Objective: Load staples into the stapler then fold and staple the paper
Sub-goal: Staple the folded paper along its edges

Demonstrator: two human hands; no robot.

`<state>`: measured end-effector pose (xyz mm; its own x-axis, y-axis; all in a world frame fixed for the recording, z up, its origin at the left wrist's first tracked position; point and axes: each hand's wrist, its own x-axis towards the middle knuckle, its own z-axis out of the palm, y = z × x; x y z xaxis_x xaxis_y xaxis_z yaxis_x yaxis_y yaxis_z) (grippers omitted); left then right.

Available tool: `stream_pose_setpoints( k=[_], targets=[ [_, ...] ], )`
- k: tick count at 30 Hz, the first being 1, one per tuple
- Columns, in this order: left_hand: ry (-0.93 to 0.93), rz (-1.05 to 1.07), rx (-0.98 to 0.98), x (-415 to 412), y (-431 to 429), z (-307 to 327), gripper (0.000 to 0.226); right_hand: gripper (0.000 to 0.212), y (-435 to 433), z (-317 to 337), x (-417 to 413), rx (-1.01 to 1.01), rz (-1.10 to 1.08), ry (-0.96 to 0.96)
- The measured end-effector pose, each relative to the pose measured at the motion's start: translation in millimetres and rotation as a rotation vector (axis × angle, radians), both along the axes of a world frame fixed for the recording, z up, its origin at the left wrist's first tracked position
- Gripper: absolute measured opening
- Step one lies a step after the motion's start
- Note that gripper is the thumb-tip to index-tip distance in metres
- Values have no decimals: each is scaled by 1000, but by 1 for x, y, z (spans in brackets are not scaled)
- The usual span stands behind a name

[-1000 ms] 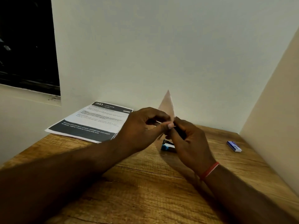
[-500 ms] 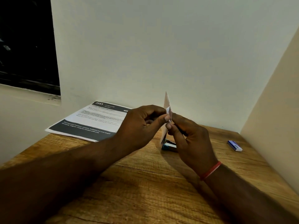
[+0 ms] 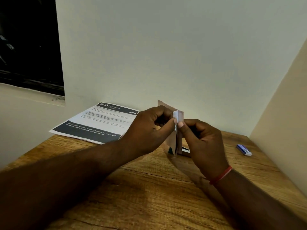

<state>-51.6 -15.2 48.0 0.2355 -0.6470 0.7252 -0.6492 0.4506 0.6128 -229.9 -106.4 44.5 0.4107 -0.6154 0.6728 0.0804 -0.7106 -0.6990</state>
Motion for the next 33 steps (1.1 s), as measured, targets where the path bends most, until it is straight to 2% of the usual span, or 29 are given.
stream_pose_setpoints(
  k=[3,7,10,15,18,21,28,33],
  targets=[
    [-5,-5,17,-1,0,1,34,15,-5,-1,1,101,4,3],
    [66,-59,64,1,-1,-1,16,18,-5,-1,1,150,56,20],
    [141,-118,47,1,0,1,16,19,-3,0,0,152,76,23],
    [163,-113,55,-1,0,-1,11,15,1,3,0,52,-16,44],
    [145,-92,69,-3,2,-1,20,10,4,4,-1,-67,-80,56],
    [126,-60,75,-4,1,-1,18,9,2,4,-1,-104,-128,51],
    [275,-197,117,1,0,-2,16,18,3,4,2,147,42,-45],
    [258,-184,119,4,-2,-4,14,17,4,5,1,74,-7,17]
  ],
)
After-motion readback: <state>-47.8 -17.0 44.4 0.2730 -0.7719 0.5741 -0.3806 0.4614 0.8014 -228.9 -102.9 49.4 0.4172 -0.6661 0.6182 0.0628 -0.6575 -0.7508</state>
